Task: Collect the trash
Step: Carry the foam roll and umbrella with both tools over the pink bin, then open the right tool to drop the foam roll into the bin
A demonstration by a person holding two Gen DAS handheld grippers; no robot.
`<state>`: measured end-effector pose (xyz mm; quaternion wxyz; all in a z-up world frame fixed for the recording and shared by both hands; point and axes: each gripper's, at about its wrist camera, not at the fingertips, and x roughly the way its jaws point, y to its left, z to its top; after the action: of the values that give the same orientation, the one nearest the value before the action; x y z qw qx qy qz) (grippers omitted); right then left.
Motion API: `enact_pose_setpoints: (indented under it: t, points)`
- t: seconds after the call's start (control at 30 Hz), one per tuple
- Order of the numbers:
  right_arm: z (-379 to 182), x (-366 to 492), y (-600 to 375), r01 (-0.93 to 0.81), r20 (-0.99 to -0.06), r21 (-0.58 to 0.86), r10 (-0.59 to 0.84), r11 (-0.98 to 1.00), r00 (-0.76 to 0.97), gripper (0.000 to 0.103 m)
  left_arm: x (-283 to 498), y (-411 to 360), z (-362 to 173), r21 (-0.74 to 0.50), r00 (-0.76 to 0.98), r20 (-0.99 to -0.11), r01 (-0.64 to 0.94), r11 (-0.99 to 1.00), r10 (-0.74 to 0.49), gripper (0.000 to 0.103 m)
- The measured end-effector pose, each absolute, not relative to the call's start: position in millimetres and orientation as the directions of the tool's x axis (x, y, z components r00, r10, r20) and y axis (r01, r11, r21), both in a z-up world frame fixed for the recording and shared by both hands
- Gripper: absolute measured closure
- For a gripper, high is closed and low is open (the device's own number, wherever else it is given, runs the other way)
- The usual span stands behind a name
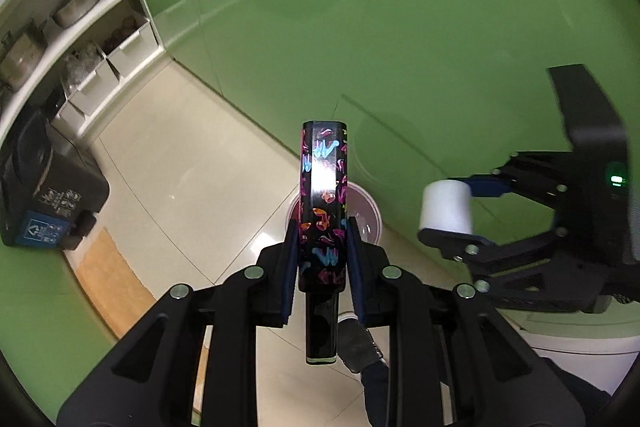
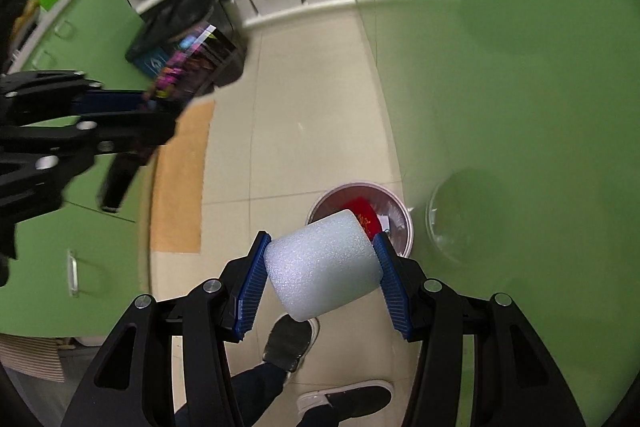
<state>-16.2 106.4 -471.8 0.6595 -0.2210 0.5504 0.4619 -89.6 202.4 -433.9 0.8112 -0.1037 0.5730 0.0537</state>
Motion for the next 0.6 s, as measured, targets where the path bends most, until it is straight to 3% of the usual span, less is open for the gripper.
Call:
enact_pose_setpoints:
  t: [0.3,0.37,0.47,0.6]
  points:
    - [-543.9,-8.3,130.9,-0.867,-0.944,0.194,0.328,0.458,-0.038,0.046,-85.8,208.4,-480.8,-0.110,0.325,-0.945,-0.223,0.969,-0.033,0.081]
    - [-548.3,-7.6,130.4,-0.866,-0.945,0.187,0.327,0.464,-0.029,0.018,-86.5,209.4,-487.7,-0.111,0.322,-0.946,-0.223,0.968,-0.034,0.081]
    - [-551.2,-7.8,123.4,-0.859,-0.941,0.185,0.338,0.478,-0.015,0.006,-86.7,209.7,-493.8,-0.117,0.319,-0.947,-0.224,0.968,-0.041,0.081]
    - [-548.6,-9.9,114.6,-0.855,-0.944,0.182,0.330,0.486,-0.014,0.006,-86.6,208.3,-496.0,-0.124,0.316,-0.947,-0.218,0.968,-0.051,0.081]
